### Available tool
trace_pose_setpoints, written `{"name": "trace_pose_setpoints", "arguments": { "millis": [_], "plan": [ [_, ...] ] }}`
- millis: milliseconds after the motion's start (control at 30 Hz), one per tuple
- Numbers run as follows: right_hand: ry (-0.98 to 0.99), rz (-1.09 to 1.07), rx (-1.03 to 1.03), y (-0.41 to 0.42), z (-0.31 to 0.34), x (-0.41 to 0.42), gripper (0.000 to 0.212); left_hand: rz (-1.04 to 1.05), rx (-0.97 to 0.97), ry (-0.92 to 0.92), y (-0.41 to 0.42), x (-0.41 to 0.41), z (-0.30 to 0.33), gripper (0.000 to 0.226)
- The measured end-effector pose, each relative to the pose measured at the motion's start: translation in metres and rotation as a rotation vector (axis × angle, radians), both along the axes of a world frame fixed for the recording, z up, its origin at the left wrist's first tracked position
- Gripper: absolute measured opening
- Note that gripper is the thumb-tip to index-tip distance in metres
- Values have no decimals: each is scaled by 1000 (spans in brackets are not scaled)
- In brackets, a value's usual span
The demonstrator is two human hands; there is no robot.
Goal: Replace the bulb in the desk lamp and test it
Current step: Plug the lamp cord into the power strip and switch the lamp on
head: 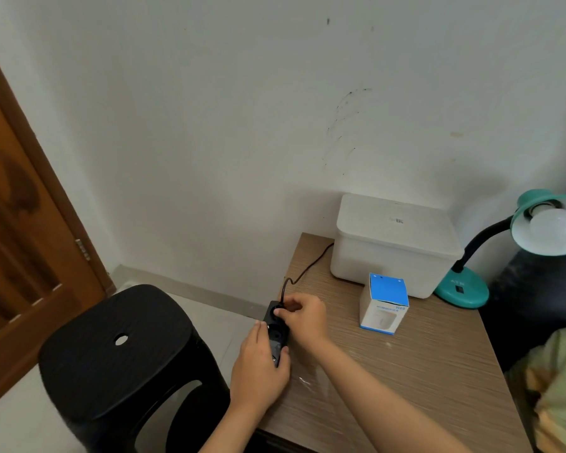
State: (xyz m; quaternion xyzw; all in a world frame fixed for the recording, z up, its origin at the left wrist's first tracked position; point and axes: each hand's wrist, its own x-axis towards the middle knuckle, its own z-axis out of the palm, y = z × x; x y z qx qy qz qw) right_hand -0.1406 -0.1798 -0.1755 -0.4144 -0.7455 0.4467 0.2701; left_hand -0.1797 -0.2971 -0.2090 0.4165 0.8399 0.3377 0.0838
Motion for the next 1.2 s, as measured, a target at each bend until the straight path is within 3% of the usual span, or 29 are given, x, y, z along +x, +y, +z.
{"name": "trace_pose_setpoints", "arguments": {
  "millis": [233, 500, 833, 1200],
  "plan": [
    [-150, 63, 128, 4, 8, -1, 6, 2, 17, -10, -1, 0, 0, 66],
    [-186, 84, 118, 15, 14, 1, 8, 8, 18, -11, -1, 2, 1, 65],
    [-284, 265, 81, 29, 16, 4, 19, 9, 8, -4, 0, 2, 2, 65],
    [-95, 82, 86, 15, -8, 1, 10, 7, -7, 13, 1, 1, 1, 65]
  ]
}}
